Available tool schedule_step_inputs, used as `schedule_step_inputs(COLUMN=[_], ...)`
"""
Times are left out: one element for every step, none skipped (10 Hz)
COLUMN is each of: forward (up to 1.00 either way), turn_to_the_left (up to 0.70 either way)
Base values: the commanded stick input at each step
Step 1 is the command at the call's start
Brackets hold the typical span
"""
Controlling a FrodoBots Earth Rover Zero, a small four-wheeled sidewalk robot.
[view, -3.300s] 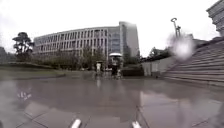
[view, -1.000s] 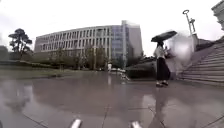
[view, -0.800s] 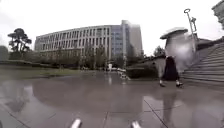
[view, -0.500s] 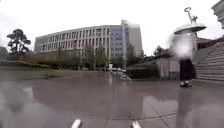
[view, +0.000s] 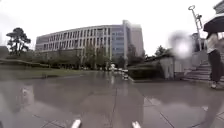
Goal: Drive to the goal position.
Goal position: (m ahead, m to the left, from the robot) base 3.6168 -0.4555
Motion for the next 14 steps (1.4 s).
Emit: schedule_step_inputs(forward=[0.70, 0.70, 0.70, 0.70, 0.70, 0.70, 0.70, 0.70, 0.70, 0.70, 0.70, 0.70, 0.70, 0.70], turn_to_the_left=[0.00, 0.00, 0.00, -0.06, -0.30, -0.35, -0.31, -0.18, -0.03, 0.00, 0.00, 0.00, 0.00, 0.00])
